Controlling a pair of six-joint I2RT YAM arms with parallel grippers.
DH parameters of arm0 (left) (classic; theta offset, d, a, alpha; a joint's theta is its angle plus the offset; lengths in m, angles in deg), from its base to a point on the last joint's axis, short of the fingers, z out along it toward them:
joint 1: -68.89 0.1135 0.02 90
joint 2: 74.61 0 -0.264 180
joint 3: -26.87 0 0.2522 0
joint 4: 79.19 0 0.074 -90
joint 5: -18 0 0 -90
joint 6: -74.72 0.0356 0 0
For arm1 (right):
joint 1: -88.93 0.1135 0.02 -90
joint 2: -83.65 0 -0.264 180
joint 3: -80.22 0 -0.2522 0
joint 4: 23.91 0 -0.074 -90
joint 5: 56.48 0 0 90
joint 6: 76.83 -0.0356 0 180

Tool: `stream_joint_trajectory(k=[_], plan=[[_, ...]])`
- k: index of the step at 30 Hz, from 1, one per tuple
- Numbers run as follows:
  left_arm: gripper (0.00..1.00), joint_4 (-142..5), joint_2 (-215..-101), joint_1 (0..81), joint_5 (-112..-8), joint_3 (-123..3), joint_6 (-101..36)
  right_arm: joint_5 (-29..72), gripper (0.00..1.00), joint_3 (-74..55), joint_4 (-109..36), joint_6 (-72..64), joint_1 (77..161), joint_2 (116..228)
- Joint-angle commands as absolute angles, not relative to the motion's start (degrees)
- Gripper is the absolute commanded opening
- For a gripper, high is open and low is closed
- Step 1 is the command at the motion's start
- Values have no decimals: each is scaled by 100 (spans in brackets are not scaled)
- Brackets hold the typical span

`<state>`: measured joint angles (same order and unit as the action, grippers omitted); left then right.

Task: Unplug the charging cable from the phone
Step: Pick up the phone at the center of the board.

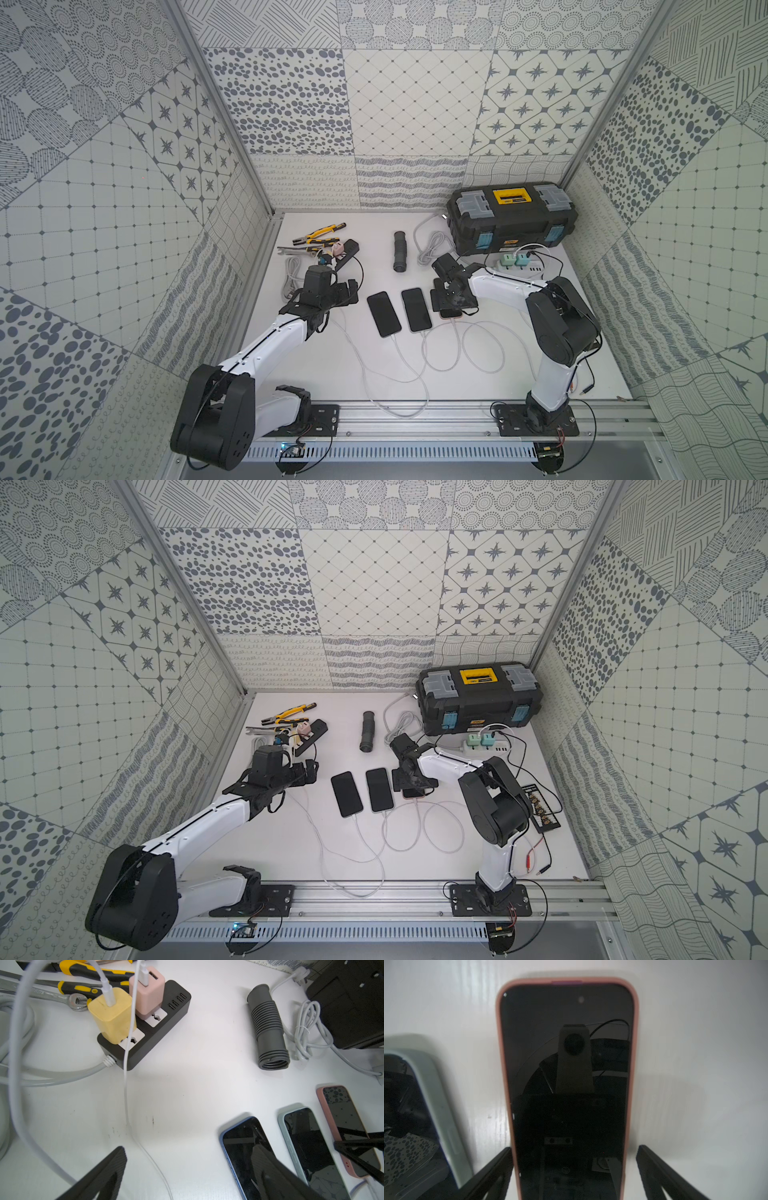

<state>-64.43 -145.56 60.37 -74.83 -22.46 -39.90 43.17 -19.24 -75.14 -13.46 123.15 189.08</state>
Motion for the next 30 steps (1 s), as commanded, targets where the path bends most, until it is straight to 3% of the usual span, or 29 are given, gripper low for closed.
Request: stream_joint_trajectory(k=[1, 9, 15, 19, 30], plan=[[98, -6581, -14541, 6039, -7344, -2228, -4061, 4385, 92, -1895, -7372, -1416, 12329, 18982], [98, -6941, -14447, 6042, -7079, -2082, -4083, 4490, 80, -1922, -7361, -1410, 12323, 18855], [98, -6637, -14433, 6039, -6740, -2311, -4221, 4656, 65, -1910, -7329, -1344, 12328, 18551], [98, -6438, -14493, 6043, -6364, -2566, -4313, 4683, 63, -1922, -7277, -1215, 12329, 18220], [98, -6814, -14711, 6066, -4625, -2890, -4574, 2321, 62, -1956, -6852, -467, 12328, 17233]])
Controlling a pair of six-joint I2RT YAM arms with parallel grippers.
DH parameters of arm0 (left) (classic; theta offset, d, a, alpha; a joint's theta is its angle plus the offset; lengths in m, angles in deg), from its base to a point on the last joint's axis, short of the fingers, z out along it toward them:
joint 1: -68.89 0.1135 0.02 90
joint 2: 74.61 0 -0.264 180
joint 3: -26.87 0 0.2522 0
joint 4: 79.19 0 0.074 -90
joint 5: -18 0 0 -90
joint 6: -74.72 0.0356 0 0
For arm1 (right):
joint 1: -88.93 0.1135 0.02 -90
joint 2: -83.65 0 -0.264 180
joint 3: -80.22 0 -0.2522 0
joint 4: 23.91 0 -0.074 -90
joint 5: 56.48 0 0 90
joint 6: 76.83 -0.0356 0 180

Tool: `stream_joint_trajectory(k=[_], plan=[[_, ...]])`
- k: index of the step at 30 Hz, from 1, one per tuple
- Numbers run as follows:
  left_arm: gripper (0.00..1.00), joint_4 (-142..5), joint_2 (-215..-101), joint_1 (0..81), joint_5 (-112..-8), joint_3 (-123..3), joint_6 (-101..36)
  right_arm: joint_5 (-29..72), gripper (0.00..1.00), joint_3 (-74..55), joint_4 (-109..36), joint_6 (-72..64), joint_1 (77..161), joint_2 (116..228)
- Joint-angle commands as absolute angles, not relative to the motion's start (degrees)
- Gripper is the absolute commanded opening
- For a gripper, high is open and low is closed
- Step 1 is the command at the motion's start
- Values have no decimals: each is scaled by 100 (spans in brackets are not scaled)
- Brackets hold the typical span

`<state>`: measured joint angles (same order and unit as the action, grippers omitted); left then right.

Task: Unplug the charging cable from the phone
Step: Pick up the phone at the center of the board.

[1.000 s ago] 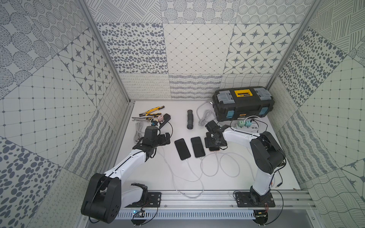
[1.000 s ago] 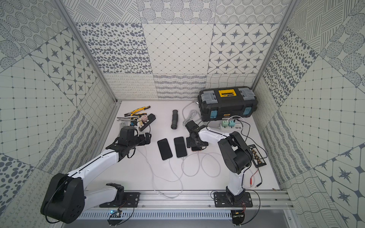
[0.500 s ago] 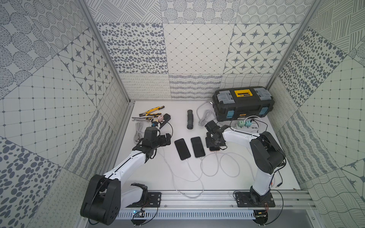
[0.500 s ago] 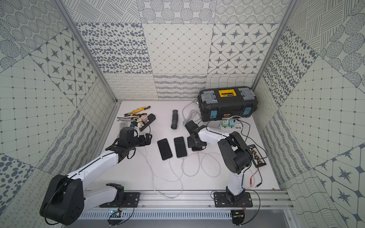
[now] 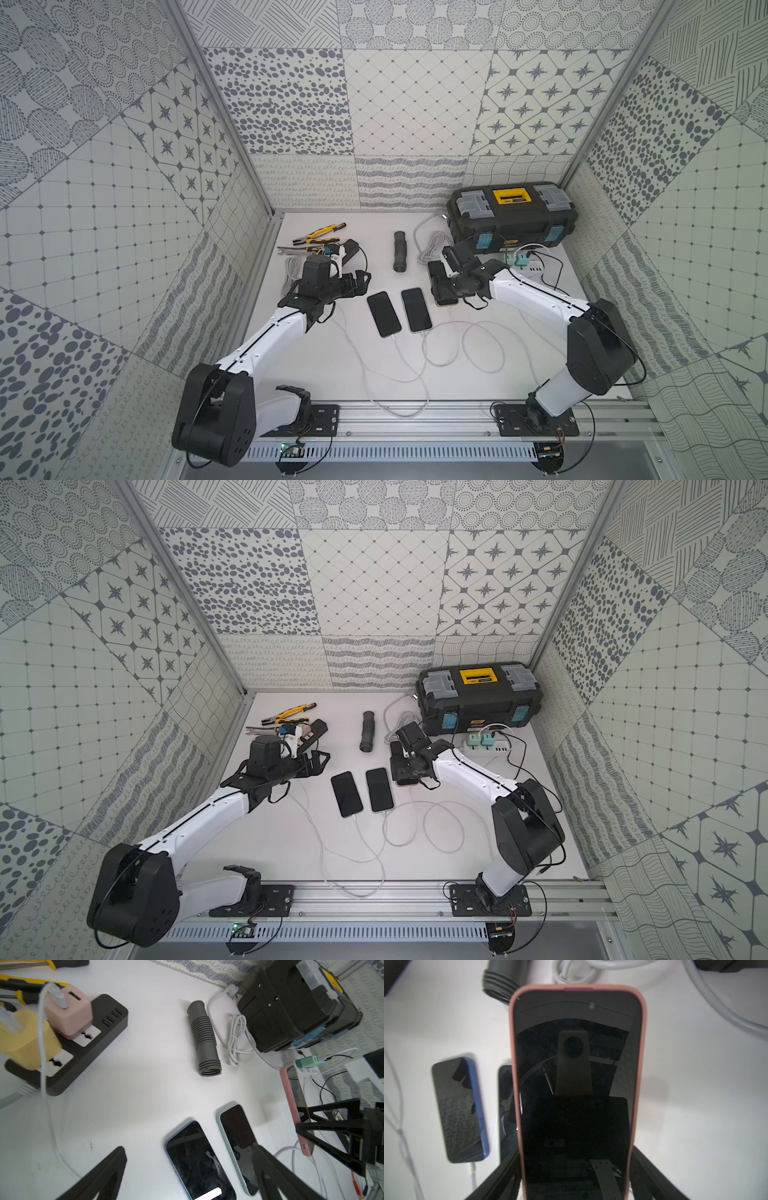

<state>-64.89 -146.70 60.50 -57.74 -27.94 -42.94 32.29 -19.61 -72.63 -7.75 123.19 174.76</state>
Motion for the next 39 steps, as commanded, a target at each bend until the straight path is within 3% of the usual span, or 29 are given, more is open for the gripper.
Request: stream_joint_trajectory(k=[1, 11, 20, 31, 39], plan=[[98, -6883, -14707, 6063, -4504, -2890, -4615, 2117, 62, -1965, -6825, -433, 12322, 17167], [98, -7614, -14650, 6057, -3307, -2847, -5386, -14, 62, -2219, -6325, -291, 12300, 16689], [98, -10119, -14677, 5997, -1998, -2338, -6957, -1334, 62, -2470, -5553, -911, 12225, 16267], [98, -13223, -15279, 5848, -1254, -2090, -8724, -1813, 67, -2559, -4632, -1853, 12250, 15940], [98, -13888, -15431, 5766, -1184, -2097, -9097, -2211, 63, -2833, -3637, -2475, 12379, 15956]])
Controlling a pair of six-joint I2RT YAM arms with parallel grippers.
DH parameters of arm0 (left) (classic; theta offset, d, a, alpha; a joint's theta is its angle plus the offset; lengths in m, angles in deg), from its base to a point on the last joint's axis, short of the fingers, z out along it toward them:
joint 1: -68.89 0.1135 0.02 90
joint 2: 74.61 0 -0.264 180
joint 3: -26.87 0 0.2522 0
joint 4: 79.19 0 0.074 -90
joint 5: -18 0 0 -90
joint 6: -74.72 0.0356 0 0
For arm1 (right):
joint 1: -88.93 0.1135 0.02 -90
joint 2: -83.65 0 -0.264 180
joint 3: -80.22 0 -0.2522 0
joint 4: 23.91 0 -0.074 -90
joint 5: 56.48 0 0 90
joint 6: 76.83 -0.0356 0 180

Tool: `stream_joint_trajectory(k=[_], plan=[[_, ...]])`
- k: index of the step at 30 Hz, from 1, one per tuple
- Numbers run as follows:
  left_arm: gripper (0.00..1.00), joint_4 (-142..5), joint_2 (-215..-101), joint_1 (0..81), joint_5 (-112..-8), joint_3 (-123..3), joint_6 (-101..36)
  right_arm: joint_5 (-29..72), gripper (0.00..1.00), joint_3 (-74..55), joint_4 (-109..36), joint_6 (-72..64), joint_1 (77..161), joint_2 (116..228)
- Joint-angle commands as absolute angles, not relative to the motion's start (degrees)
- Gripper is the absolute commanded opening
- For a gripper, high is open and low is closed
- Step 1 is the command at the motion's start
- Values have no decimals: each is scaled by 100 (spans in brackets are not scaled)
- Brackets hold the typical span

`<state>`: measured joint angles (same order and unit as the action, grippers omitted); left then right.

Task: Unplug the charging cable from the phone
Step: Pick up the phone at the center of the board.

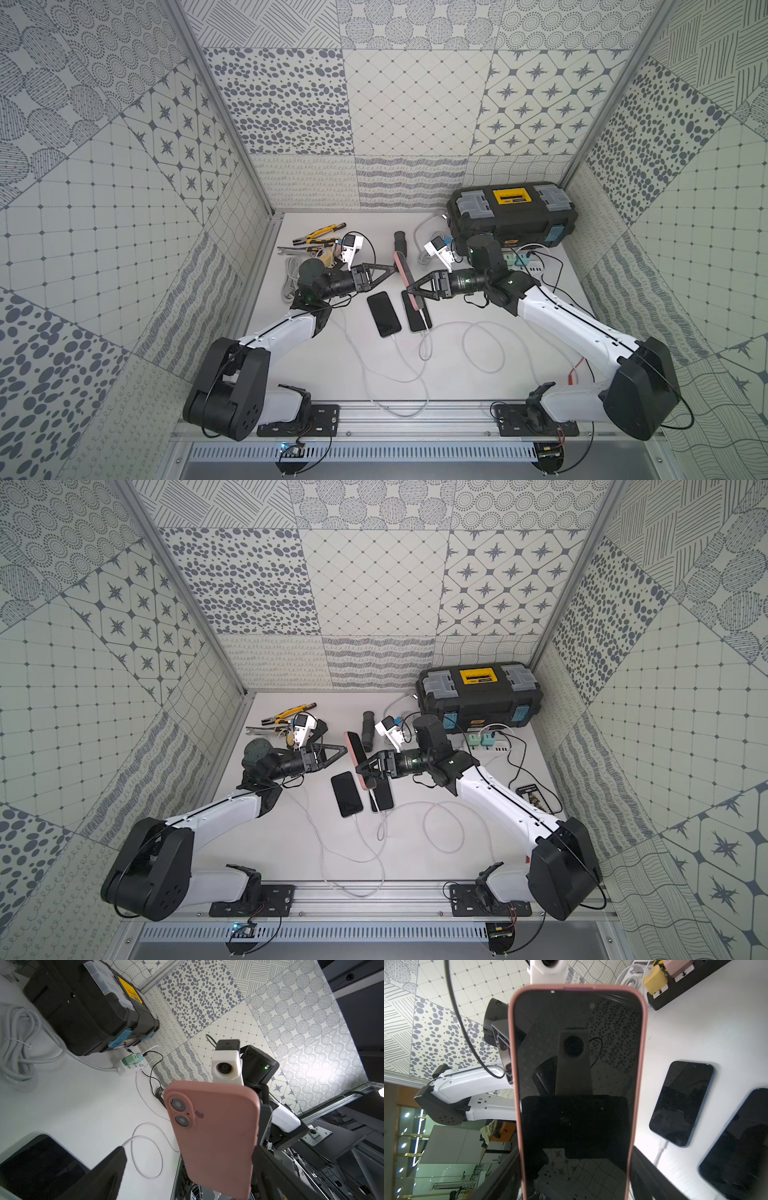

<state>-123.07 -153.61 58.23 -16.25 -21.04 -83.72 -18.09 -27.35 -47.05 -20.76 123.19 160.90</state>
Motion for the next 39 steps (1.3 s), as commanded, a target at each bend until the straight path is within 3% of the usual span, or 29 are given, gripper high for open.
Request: stream_joint_trajectory(k=[1, 28, 35, 39], plan=[[98, -13938, -15423, 5753, -1173, -2094, -9114, -2261, 63, -2896, -3443, -2596, 12379, 15956], [98, -13981, -15454, 5608, -1135, -2049, -9051, -2119, 61, -2850, -3451, -2326, 12822, 16102], [74, -14083, -15454, 5600, -1126, -2039, -9113, -2135, 65, -2896, -3459, -2301, 12822, 16107], [61, -14094, -15433, 5590, -1144, -2059, -9128, -2150, 72, -2916, -3495, -2224, 12824, 16088]])
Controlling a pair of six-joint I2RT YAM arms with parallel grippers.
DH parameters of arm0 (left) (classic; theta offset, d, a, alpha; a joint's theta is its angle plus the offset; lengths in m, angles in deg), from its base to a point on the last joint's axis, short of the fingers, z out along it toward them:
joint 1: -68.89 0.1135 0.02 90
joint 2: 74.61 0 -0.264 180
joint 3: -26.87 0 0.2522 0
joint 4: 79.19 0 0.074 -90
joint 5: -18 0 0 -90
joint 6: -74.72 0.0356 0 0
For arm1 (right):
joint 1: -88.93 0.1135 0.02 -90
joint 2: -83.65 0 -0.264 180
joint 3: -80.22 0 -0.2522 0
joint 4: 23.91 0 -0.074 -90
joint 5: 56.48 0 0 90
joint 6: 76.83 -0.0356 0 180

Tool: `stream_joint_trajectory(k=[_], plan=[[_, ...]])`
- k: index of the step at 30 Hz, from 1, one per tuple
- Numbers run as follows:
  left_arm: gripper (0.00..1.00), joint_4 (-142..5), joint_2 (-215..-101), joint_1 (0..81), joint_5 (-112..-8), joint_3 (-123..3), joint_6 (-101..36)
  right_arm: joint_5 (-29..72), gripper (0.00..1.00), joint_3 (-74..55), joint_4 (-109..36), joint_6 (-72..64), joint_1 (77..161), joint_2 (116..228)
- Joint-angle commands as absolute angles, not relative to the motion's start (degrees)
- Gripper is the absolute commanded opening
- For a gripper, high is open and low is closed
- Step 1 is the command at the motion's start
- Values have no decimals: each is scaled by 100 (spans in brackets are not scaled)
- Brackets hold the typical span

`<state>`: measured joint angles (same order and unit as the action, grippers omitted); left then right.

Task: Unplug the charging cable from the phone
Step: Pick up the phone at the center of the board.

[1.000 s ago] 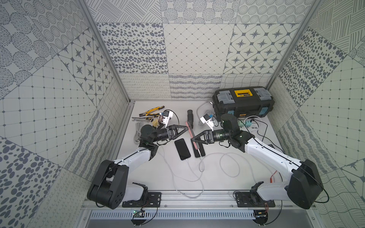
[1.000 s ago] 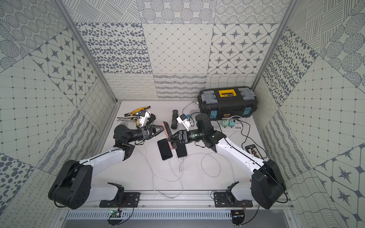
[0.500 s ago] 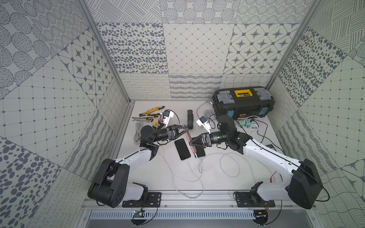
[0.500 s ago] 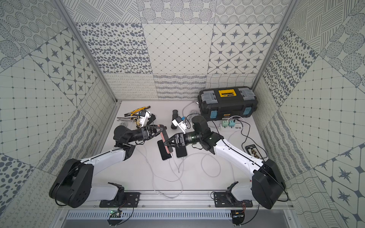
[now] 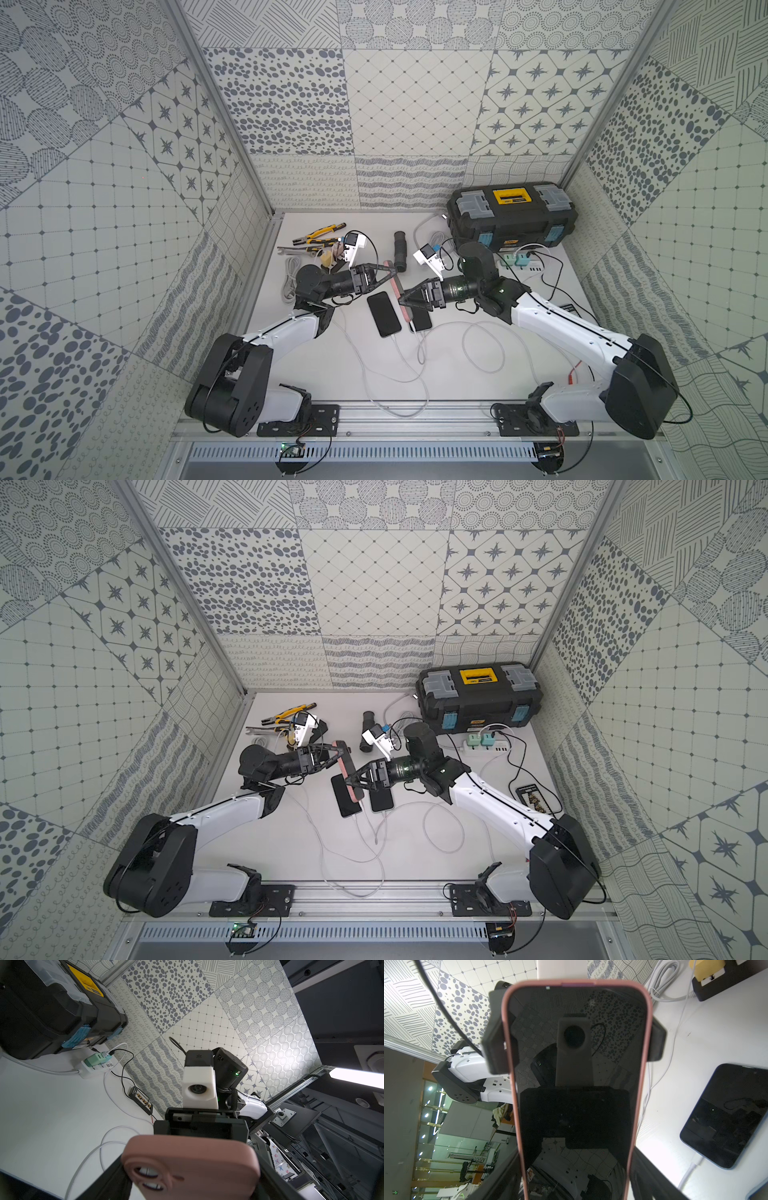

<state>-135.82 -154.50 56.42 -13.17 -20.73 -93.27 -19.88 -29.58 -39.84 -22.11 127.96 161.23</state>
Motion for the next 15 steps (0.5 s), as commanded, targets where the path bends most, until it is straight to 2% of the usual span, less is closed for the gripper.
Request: stream_joint_trajectory(k=[1, 8, 15], plan=[[56, -14104, -15425, 5597, -1144, -2062, -9125, -2152, 74, -2916, -3527, -2184, 12822, 16087], [26, -14100, -15462, 5595, -1151, -2130, -9081, -2213, 93, -3060, -3789, -1838, 12822, 15845], [10, -14084, -15639, 5611, -1208, -2301, -9005, -2420, 93, -3416, -3898, -1636, 12822, 15546]])
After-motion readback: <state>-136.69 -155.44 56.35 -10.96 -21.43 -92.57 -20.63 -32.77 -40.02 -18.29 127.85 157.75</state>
